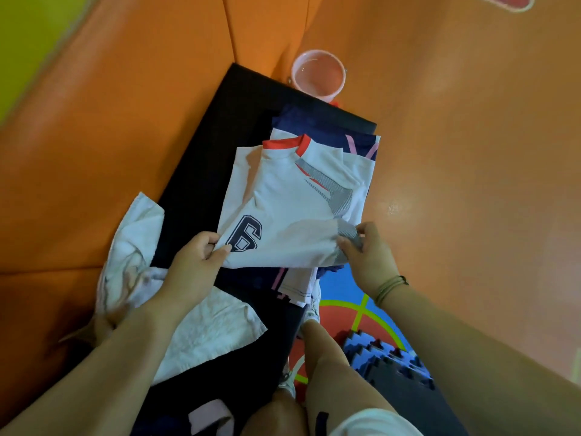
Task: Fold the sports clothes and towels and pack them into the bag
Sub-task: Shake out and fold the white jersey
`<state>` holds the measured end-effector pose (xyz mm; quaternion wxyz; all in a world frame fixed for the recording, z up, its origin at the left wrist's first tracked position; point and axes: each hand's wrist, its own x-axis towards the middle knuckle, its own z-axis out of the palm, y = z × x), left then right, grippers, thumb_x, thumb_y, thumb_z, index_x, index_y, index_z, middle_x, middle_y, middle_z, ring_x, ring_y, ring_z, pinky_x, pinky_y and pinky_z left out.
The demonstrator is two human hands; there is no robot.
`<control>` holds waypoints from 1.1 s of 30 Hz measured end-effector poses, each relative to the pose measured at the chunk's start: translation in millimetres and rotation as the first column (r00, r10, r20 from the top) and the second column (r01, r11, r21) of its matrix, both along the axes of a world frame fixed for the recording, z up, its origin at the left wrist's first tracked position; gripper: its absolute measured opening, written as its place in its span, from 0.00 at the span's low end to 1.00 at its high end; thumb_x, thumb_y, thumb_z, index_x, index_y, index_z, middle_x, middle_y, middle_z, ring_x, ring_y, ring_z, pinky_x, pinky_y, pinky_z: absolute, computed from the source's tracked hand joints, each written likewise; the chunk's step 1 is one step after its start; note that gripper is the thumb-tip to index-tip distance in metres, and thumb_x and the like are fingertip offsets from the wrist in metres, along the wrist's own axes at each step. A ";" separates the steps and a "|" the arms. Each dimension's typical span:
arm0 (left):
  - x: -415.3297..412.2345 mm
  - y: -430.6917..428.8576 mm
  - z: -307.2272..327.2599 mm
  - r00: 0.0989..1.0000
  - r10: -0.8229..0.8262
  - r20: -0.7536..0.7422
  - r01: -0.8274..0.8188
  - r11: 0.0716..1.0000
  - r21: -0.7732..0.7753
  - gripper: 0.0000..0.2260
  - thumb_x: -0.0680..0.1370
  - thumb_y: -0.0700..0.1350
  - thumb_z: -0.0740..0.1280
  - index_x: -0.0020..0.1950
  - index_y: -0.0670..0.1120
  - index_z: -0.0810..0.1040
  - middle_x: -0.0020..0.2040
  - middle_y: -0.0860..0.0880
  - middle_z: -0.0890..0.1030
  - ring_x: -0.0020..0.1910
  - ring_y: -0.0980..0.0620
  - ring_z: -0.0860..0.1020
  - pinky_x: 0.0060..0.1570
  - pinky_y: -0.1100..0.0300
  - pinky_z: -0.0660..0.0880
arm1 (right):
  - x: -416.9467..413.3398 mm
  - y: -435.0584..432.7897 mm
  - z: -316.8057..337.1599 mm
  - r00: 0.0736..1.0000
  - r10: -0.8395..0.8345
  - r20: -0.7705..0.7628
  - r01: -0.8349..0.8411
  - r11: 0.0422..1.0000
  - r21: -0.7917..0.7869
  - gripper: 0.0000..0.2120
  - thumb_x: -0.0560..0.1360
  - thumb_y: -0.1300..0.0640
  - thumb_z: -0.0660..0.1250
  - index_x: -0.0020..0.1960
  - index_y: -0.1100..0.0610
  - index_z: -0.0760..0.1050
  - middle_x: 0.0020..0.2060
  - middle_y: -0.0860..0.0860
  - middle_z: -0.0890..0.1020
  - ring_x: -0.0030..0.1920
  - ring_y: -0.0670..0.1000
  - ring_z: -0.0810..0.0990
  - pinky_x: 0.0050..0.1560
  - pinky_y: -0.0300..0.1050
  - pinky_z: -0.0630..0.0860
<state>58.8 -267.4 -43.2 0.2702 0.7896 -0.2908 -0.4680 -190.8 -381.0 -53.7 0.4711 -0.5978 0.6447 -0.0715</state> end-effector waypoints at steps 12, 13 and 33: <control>-2.5 -41.9 126.4 0.986 0.052 0.157 0.006 0.938 -0.347 0.07 0.80 0.42 0.62 0.53 0.52 0.77 0.44 0.58 0.79 0.43 0.59 0.78 0.39 0.72 0.69 | 0.8 -46.0 122.0 0.995 0.013 0.094 0.001 0.989 -0.150 0.05 0.77 0.50 0.63 0.47 0.50 0.74 0.40 0.51 0.78 0.40 0.55 0.76 0.35 0.44 0.72; -2.7 -45.5 138.8 0.984 0.054 0.169 0.011 0.931 -0.365 0.07 0.80 0.42 0.62 0.52 0.51 0.78 0.43 0.59 0.78 0.43 0.60 0.76 0.38 0.75 0.68 | 1.4 -49.6 134.9 0.995 0.055 0.078 -0.041 0.984 -0.176 0.09 0.77 0.49 0.63 0.43 0.53 0.77 0.37 0.50 0.78 0.39 0.54 0.75 0.35 0.43 0.70; 14.4 -103.4 218.2 0.808 -0.094 0.581 0.269 0.937 -0.223 0.02 0.73 0.45 0.72 0.40 0.48 0.81 0.31 0.53 0.74 0.31 0.55 0.71 0.29 0.62 0.62 | 31.5 -105.8 222.6 0.822 0.328 -0.466 -0.492 0.821 -0.290 0.08 0.72 0.59 0.69 0.48 0.50 0.82 0.39 0.51 0.80 0.38 0.54 0.75 0.36 0.40 0.68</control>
